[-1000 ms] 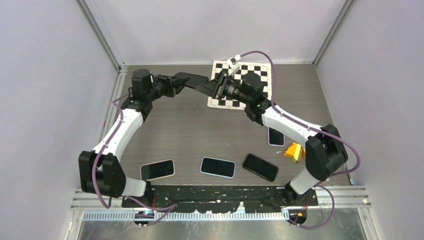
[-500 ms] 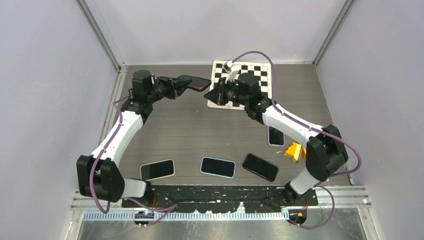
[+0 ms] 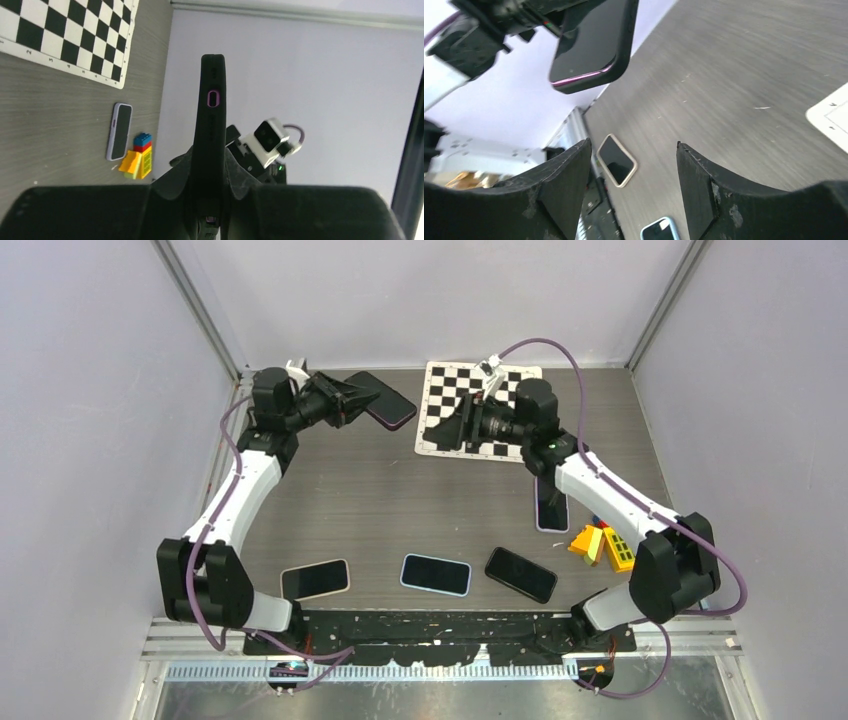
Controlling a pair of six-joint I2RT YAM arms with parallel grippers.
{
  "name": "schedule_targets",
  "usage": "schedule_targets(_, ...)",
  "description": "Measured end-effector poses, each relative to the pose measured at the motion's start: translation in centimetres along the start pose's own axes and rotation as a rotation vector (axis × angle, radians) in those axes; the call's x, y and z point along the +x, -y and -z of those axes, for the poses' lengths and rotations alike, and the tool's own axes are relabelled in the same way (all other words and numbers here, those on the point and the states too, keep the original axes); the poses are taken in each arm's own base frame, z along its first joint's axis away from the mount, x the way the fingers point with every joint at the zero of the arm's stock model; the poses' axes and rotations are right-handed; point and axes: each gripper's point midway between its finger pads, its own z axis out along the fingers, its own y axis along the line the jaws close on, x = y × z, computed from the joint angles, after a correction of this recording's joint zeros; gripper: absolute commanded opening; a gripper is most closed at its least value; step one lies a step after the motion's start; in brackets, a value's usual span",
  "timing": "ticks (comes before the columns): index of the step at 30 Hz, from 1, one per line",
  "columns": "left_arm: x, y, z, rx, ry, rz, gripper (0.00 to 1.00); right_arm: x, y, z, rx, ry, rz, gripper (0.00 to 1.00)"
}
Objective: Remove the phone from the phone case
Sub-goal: Remove the phone case from the phone.
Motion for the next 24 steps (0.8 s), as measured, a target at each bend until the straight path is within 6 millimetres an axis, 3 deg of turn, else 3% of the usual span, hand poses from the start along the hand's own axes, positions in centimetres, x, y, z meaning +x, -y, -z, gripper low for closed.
schedule_targets(6,1.6,1.4,0.7,0.114,-0.110,-0.268,0.00,-0.3,-3.3,1.5,-0.192,-0.084,-0.088,0.69)
schedule_targets(11,3.1,2.9,1.4,0.208,-0.186,-0.380,0.00,-1.5,-6.2,1.9,-0.314,-0.092,-0.115,0.65)
schedule_targets(16,4.2,4.2,2.2,0.278,-0.234,-0.447,0.00,-2.4,-6.9,1.7,-0.354,-0.083,-0.135,0.42)
schedule_targets(19,4.6,4.7,2.6,0.305,-0.249,-0.476,0.00,-2.4,-6.8,1.4,-0.358,-0.085,-0.156,0.34)
schedule_targets(24,4.9,5.3,3.0,0.336,-0.256,-0.506,0.00,-2.8,-6.8,1.1,-0.373,-0.073,-0.177,0.09)
